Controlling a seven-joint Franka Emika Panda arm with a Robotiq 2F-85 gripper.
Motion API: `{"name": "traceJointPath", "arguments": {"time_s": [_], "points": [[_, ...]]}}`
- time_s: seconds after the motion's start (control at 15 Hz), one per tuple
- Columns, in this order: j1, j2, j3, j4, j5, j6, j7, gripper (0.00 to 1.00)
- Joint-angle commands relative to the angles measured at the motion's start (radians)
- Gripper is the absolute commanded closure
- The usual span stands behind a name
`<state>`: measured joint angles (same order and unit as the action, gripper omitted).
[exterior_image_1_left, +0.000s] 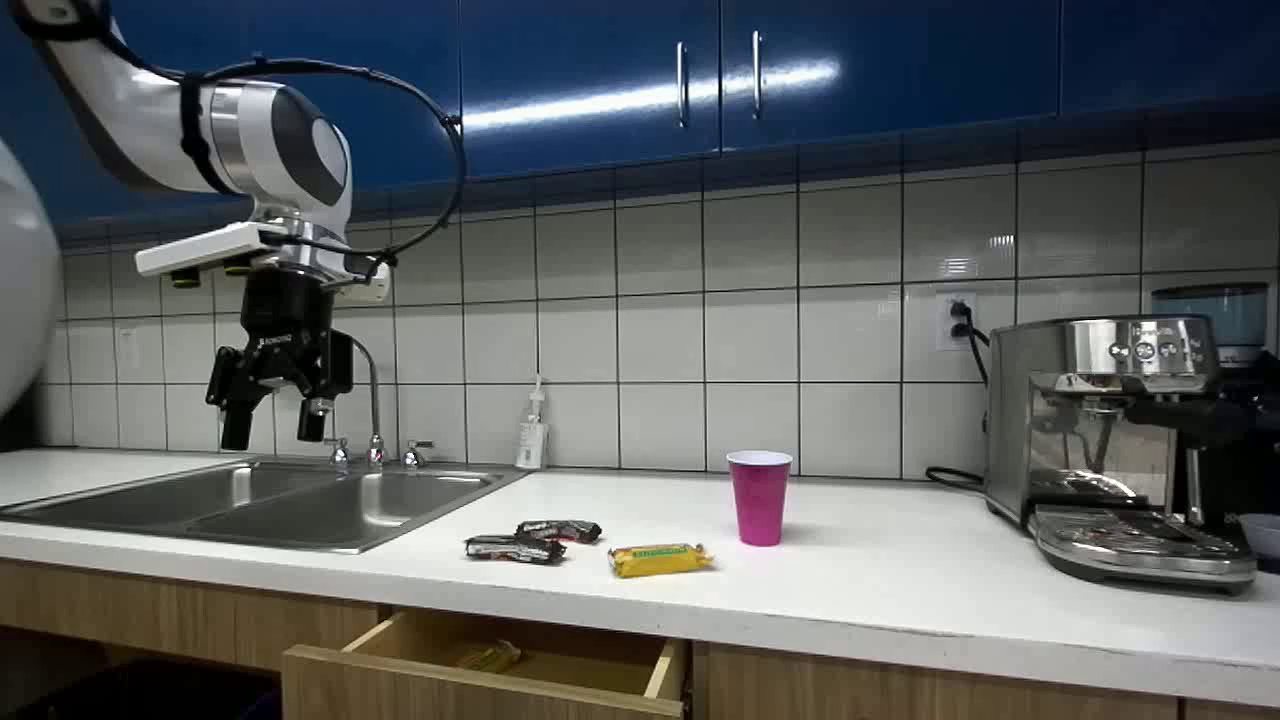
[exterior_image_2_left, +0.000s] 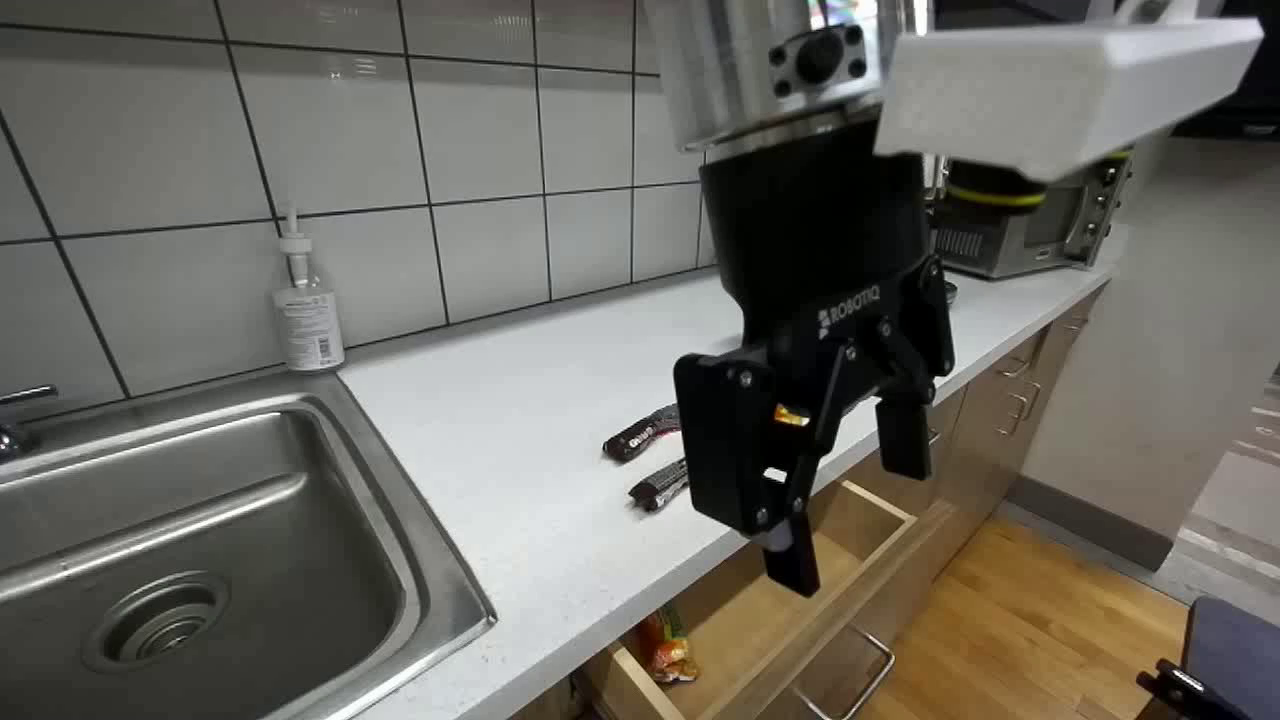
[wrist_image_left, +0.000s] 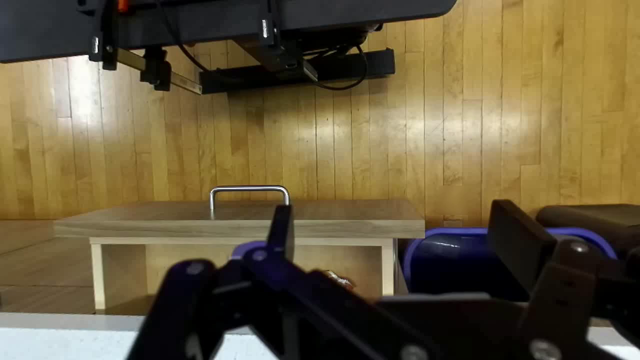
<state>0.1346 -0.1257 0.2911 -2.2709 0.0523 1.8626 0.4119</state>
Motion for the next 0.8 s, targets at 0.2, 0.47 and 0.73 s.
{"name": "traceJointPath", "arguments": {"time_s": [0.2, 0.47, 0.73], "points": [[0.021, 0.001, -0.021, 0.002, -0.003, -0.002, 0.002, 0.00], [0.021, 0.001, -0.021, 0.002, -0.003, -0.002, 0.002, 0.00], [0.023, 0.002, -0.023, -0.007, -0.013, 0.016, 0.001, 0.00]]}}
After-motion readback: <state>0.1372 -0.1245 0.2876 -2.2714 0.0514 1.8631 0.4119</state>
